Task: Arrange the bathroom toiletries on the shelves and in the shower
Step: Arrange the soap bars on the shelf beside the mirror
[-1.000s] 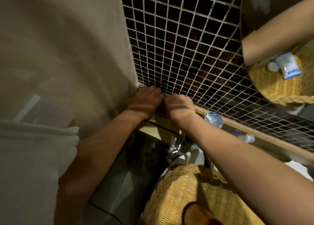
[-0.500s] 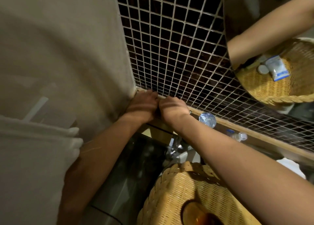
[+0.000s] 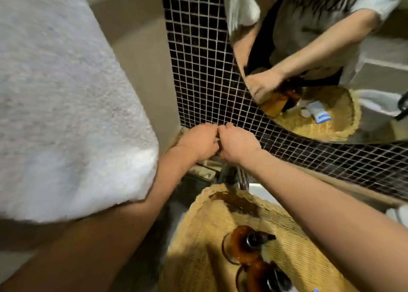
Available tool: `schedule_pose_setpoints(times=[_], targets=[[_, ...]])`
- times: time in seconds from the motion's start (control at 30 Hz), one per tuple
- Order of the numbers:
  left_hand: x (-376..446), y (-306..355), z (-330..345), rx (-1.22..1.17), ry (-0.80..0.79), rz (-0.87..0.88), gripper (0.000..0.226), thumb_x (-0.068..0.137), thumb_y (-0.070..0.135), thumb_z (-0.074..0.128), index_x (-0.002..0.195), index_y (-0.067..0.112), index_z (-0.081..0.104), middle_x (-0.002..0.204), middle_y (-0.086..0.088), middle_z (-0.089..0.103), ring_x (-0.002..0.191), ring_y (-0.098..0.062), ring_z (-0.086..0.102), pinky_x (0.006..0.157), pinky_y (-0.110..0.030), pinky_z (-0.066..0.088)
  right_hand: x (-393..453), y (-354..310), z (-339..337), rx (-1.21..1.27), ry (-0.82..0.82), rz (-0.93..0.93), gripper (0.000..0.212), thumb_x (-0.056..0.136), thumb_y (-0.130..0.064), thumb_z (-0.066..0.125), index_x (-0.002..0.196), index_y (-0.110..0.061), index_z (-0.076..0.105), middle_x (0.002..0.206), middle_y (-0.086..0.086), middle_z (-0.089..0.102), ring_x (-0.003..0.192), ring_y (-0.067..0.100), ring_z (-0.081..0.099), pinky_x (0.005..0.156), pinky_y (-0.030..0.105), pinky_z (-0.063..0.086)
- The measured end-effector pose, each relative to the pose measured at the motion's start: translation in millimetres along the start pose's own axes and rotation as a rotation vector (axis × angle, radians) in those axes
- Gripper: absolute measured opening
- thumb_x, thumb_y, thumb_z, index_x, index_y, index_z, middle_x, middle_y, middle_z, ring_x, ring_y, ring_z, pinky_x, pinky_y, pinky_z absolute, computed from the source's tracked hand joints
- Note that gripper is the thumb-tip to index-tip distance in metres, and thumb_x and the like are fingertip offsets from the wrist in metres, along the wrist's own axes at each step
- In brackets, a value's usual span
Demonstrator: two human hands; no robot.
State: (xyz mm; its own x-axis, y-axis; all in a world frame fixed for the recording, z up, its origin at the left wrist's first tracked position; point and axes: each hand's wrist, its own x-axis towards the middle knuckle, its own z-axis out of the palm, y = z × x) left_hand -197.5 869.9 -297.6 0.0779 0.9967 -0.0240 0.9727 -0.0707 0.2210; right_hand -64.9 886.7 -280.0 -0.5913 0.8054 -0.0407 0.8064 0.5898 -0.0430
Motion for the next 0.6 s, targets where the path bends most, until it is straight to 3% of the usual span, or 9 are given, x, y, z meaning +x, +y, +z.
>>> schedule_pose_setpoints(times=[0.17,0.37,0.6], targets=[[-44,48,-11,0.012,0.057,0.022,0.033,0.090,0.041,0.055,0.118,0.023,0.055,0.113,-0.001,0.060,0.095,-0.018,0.058,0.079,-0.043,0.054,-68,18,-23,-0.023,0.076,0.007,0.047,0.083,-0.035,0.067,0.121,-0.015,0.048,0.116,0.008,0.050,0.108,0.030,0.055,0.067,0.041,0.044],[-76,104,-14,0.032,0.062,0.109,0.050,0.094,0.050,0.052,0.134,0.020,0.050,0.130,-0.003,0.054,0.112,-0.022,0.057,0.089,-0.042,0.051,-142,54,-34,-0.050,0.111,0.056,0.053,0.084,-0.043,0.066,0.127,-0.016,0.050,0.120,0.007,0.053,0.110,0.028,0.056,0.073,0.041,0.048],[-80,173,-14,0.035,0.023,0.202,0.054,0.093,0.049,0.053,0.140,0.021,0.046,0.134,-0.003,0.051,0.116,-0.022,0.055,0.092,-0.044,0.049,-206,102,-44,-0.066,0.103,0.106,0.050,0.086,-0.046,0.063,0.127,-0.019,0.052,0.119,0.005,0.057,0.109,0.026,0.056,0.077,0.041,0.049]])
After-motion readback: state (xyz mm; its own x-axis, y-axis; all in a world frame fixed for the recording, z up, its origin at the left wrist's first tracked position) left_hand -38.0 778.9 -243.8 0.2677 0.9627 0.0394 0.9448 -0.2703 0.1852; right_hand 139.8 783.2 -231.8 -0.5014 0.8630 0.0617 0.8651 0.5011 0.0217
